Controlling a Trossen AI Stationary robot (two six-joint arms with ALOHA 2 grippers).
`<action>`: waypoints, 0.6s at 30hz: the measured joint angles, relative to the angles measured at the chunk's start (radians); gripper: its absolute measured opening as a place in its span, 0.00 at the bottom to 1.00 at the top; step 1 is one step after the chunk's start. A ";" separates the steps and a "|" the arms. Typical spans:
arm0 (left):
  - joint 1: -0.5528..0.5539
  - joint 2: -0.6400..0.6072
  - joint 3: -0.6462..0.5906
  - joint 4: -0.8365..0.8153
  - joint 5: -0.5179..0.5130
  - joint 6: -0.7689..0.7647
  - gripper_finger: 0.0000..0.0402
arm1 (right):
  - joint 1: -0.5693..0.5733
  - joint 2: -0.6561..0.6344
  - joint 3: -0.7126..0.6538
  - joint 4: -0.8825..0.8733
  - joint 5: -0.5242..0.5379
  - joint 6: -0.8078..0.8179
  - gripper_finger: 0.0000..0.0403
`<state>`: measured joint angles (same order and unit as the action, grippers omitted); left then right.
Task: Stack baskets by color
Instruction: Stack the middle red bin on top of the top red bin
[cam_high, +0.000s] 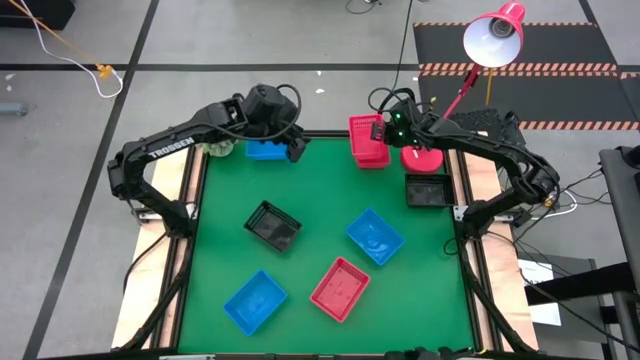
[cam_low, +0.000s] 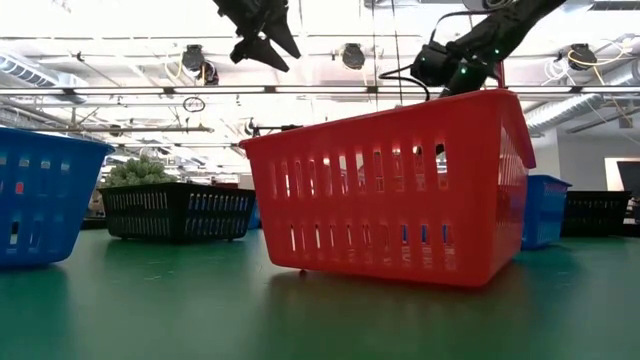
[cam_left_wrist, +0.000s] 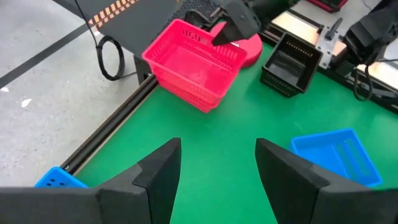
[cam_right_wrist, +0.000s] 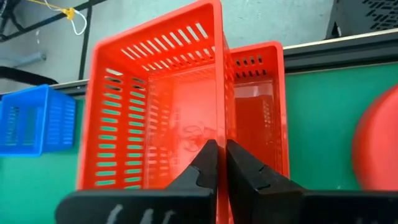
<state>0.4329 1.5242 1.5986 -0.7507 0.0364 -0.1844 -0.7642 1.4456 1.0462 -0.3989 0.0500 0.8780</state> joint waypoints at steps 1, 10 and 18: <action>-0.004 0.000 0.000 -0.003 0.000 0.000 0.52 | -0.004 0.000 -0.005 0.008 -0.002 -0.001 0.01; -0.030 0.000 0.000 -0.008 0.000 0.002 0.52 | -0.045 -0.001 -0.008 -0.019 -0.004 -0.034 0.02; -0.036 0.000 0.000 -0.008 0.000 -0.001 0.52 | -0.046 -0.001 -0.008 -0.039 -0.021 -0.052 0.02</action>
<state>0.3969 1.5242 1.5986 -0.7589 0.0364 -0.1852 -0.8104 1.4443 1.0386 -0.4377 0.0292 0.8258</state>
